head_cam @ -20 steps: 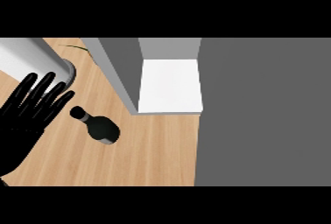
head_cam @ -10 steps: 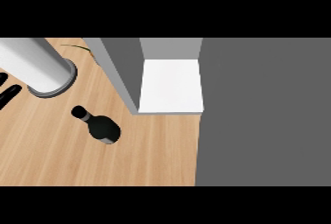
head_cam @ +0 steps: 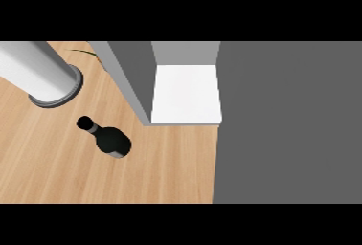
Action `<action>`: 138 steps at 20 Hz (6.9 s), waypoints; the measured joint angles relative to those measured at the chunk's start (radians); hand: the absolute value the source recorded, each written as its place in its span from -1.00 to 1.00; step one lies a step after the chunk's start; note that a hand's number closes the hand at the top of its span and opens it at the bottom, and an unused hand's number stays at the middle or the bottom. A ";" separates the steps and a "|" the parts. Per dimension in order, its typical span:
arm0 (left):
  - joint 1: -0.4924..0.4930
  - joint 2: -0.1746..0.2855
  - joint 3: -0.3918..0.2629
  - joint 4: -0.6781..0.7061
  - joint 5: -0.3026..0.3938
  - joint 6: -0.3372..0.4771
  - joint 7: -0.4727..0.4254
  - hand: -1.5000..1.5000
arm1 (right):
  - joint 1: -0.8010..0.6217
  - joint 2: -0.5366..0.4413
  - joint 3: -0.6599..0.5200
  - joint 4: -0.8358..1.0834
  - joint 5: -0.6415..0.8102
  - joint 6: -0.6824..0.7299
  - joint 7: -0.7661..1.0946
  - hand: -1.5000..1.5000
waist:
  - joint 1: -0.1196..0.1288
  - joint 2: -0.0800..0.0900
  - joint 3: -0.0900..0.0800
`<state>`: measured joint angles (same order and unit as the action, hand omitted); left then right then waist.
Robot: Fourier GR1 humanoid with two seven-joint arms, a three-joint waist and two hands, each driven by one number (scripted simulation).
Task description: Pick up the wine, place it into the cabinet and close the cabinet
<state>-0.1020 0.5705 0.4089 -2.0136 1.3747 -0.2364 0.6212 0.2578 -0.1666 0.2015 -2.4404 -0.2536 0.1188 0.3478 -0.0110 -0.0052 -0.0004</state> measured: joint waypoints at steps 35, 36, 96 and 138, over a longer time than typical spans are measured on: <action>-0.069 -0.167 -0.101 0.403 -0.502 -0.256 -0.236 -1.00 | 0.008 0.035 0.014 0.001 0.041 -0.004 -0.023 -1.00 | -0.014 0.005 0.000; -0.075 -0.182 -0.111 0.428 -0.542 -0.260 -0.260 -1.00 | 0.010 0.035 0.015 0.002 0.041 0.003 -0.032 -1.00 | -0.015 0.006 0.000; -0.419 -0.349 -0.192 1.723 -1.187 -0.568 -1.070 1.00 | 0.060 0.056 -0.034 0.034 0.002 0.124 -0.112 -1.00 | -0.033 0.015 -0.003; -0.193 -0.531 -0.505 0.932 -1.461 0.481 -0.903 1.00 | 0.173 0.045 -0.058 0.028 0.012 0.156 -0.169 -1.00 | 0.006 0.000 0.003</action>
<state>-0.2949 0.0392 -0.0963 -1.0812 -0.0860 0.2443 -0.2814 0.4308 -0.1213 0.1430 -2.4128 -0.2419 0.2745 0.1788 -0.0045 -0.0053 0.0024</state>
